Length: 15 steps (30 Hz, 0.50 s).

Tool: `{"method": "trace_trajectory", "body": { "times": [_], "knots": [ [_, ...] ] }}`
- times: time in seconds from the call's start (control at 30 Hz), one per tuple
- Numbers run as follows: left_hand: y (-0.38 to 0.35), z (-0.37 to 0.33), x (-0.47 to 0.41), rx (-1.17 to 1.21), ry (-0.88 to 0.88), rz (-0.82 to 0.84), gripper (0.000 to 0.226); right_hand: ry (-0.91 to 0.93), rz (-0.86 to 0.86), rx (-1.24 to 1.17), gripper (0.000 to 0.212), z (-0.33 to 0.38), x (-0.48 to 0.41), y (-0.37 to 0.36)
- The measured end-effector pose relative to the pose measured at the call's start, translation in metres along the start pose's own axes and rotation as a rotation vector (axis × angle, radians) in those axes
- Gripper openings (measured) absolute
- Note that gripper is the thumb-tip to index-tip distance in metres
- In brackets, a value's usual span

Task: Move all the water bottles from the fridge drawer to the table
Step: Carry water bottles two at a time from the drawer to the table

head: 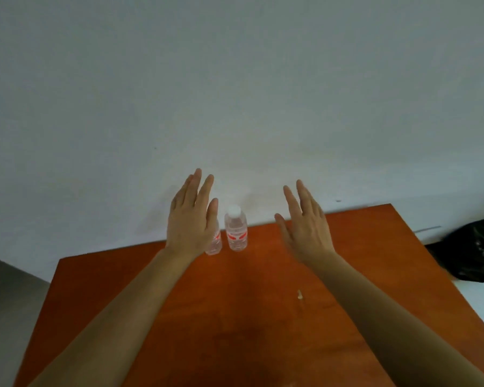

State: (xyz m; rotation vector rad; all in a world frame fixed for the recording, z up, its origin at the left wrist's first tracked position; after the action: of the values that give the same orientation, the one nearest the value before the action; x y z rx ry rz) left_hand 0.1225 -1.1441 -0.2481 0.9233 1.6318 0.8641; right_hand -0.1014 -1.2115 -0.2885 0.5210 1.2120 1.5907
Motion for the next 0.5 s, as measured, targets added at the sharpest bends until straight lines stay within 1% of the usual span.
{"method": "trace_trajectory", "body": {
  "times": [0.13,0.23,0.37,0.5],
  "knots": [
    [0.034,-0.104,-0.003,-0.104,-0.109,-0.068,0.063,-0.027,-0.202,0.185,0.070,-0.050,0.050,0.096],
    [0.047,-0.207,0.010,-0.107,-0.184,-0.074,0.070,-0.098,-0.337,0.255,0.073,-0.100,0.120,0.180],
    [0.066,-0.365,0.059,-0.060,-0.315,-0.099,0.076,-0.253,-0.471,0.353,0.076,-0.182,0.257,0.291],
    [0.086,-0.537,0.140,0.059,-0.492,-0.110,0.079,-0.421,-0.560,0.462,0.081,-0.258,0.423,0.394]
  ]
}}
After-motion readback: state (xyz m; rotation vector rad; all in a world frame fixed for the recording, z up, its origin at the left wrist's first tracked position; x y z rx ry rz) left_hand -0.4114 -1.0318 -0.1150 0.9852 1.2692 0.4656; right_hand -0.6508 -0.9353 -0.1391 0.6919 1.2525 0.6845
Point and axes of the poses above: each hand's wrist, its own x-axis away from the middle knuckle, its own y-axis out of the back of the hand, z = x × y, the point moved 9 cm from there along -x, towards the middle knuckle, and after that the axes turned 8 degrees about -x, right-handed, at the moved point
